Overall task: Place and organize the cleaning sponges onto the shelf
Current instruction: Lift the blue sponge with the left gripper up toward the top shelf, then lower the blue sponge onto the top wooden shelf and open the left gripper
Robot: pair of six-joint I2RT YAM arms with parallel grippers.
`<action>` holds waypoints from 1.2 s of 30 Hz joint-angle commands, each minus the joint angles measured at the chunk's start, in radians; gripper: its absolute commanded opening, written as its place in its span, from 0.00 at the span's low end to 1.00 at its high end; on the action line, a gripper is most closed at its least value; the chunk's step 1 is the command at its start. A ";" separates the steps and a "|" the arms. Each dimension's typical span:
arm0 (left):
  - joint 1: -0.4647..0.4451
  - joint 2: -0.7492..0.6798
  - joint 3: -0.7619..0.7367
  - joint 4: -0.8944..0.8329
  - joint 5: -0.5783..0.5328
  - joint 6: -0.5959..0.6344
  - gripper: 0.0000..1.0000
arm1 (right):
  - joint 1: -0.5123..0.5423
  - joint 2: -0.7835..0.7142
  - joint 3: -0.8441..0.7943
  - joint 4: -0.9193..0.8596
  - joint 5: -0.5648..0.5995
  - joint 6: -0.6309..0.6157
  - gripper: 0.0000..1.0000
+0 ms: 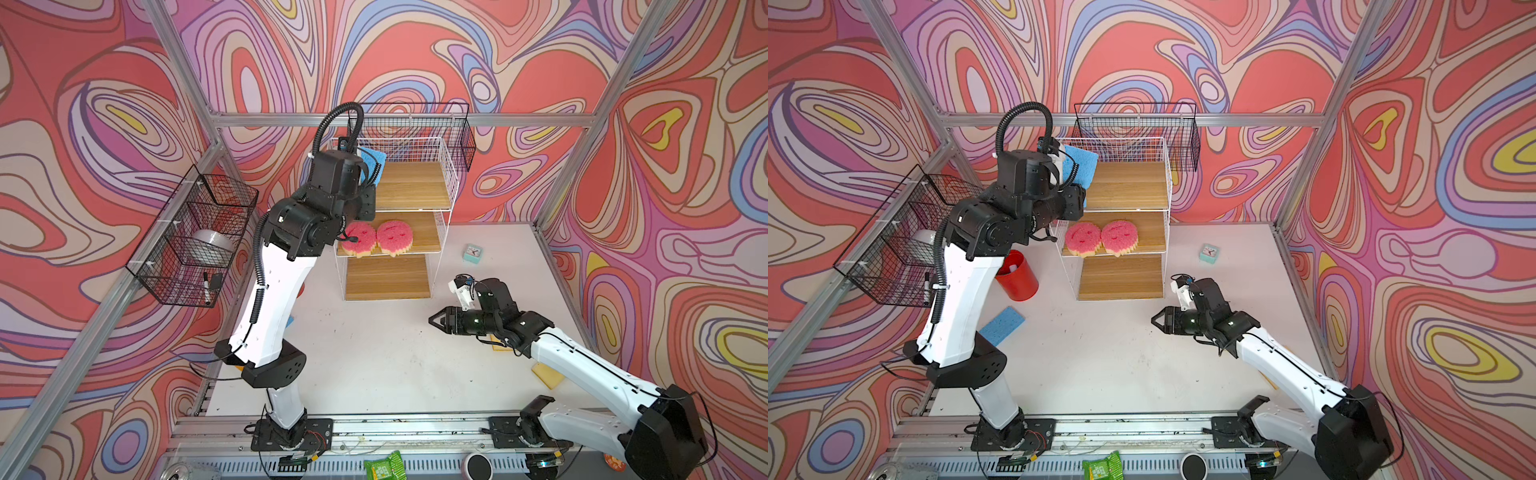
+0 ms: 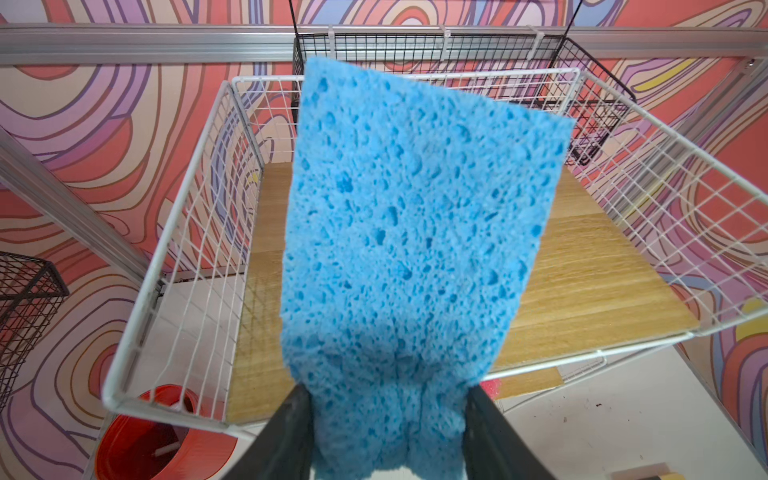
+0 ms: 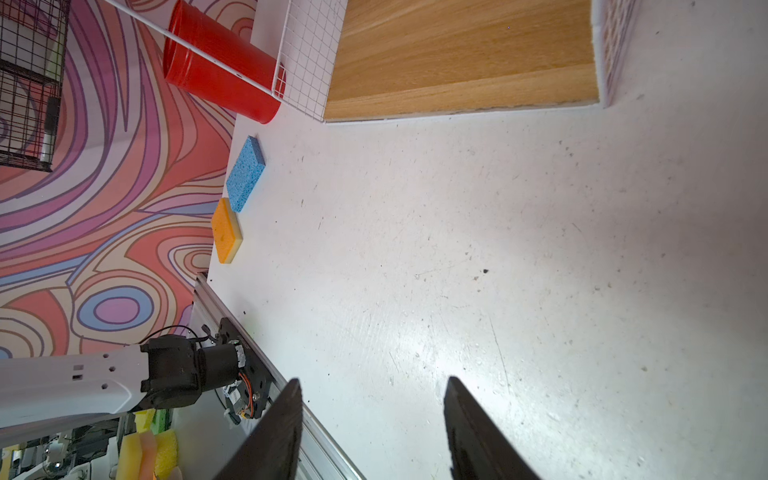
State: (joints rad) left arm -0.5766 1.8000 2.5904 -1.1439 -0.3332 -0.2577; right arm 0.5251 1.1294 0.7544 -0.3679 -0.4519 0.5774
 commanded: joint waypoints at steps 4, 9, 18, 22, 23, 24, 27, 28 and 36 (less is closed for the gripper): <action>0.038 0.017 0.009 0.015 -0.015 0.005 0.53 | -0.001 0.026 0.020 -0.016 0.010 -0.022 0.56; 0.047 0.031 0.001 0.002 -0.012 -0.004 0.54 | -0.002 0.042 0.019 -0.005 0.007 -0.018 0.56; 0.063 0.030 -0.062 0.036 -0.023 -0.012 0.55 | -0.002 0.044 0.013 -0.002 0.007 -0.015 0.56; 0.075 0.017 -0.091 0.064 -0.038 -0.012 0.56 | -0.002 0.037 0.007 -0.008 0.009 -0.016 0.56; 0.079 0.017 -0.093 0.067 -0.041 -0.014 0.56 | -0.002 0.036 0.006 -0.009 0.009 -0.016 0.56; 0.082 0.018 -0.093 0.070 -0.041 -0.014 0.56 | -0.002 0.035 0.005 -0.009 0.009 -0.016 0.56; 0.087 0.021 -0.093 0.072 -0.039 -0.012 0.57 | -0.002 0.034 0.004 -0.011 0.009 -0.016 0.56; 0.087 0.024 -0.093 0.070 -0.042 -0.012 0.58 | -0.001 0.035 0.005 -0.009 0.008 -0.016 0.56; 0.089 0.023 -0.101 0.067 -0.018 -0.019 0.69 | -0.002 0.038 0.008 -0.012 0.012 -0.016 0.57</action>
State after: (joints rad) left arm -0.4953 1.8282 2.4981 -1.0813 -0.3553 -0.2665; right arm 0.5251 1.1709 0.7544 -0.3744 -0.4515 0.5694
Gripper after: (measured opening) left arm 0.669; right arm 0.565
